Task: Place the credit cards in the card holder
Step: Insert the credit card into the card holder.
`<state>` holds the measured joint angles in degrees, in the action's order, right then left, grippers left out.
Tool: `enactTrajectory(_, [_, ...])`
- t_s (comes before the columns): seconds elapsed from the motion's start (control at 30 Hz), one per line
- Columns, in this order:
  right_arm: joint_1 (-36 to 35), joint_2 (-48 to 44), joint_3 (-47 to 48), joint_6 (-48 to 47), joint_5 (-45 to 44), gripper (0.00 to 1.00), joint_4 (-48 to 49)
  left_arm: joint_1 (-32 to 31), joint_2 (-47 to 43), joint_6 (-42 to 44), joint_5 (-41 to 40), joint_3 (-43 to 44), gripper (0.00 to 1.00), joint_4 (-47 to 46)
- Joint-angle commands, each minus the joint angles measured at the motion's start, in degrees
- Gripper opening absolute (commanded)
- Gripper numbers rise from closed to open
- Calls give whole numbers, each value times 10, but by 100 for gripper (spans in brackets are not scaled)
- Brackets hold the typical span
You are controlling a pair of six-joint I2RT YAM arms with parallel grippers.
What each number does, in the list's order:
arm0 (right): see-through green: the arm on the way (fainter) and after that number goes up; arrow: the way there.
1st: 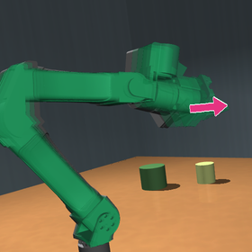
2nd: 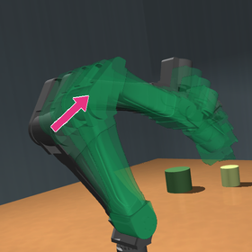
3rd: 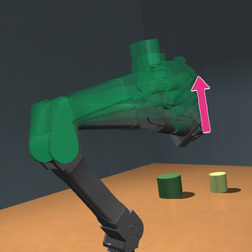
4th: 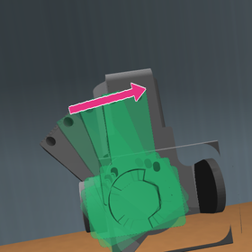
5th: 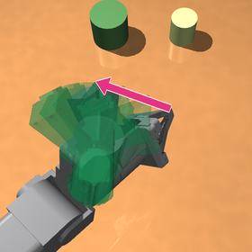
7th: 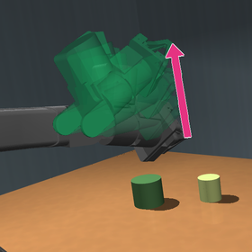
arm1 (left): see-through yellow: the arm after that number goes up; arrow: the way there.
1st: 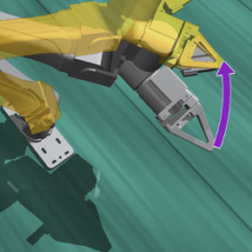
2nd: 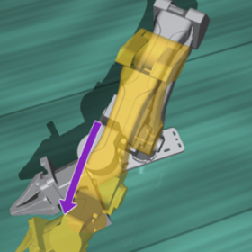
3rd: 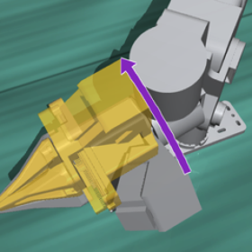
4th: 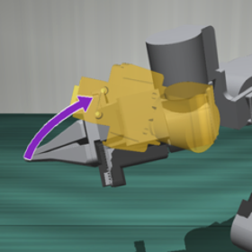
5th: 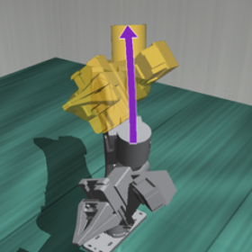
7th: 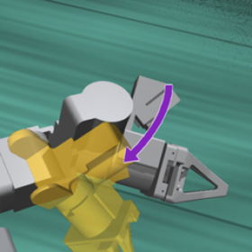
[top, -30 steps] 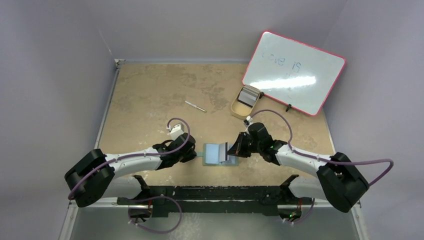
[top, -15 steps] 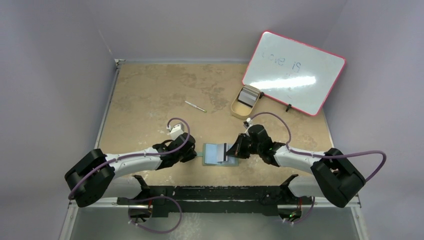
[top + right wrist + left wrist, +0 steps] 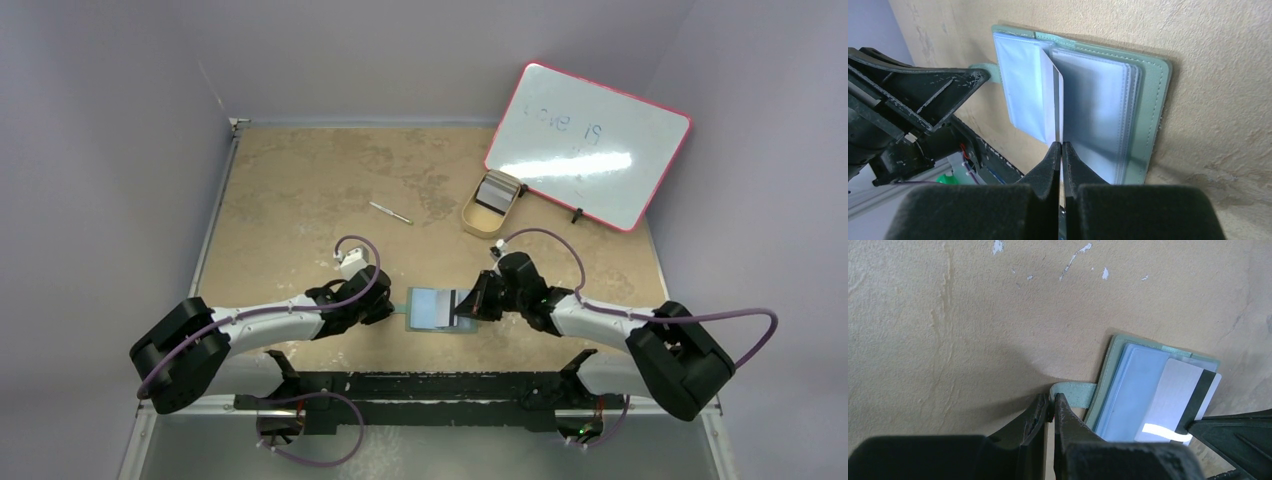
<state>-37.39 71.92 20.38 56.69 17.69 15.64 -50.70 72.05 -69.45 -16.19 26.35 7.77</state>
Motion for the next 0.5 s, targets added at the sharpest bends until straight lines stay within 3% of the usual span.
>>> enactTrajectory(0.0, [-2, -17, 0, 7, -5, 0, -33, 1, -2, 1, 5, -4, 5, -11])
enactTrajectory(0.47, [-2, 30, 11, -4, 23, 0, -10, -9, 0, -3, 4, -1, 5, -16])
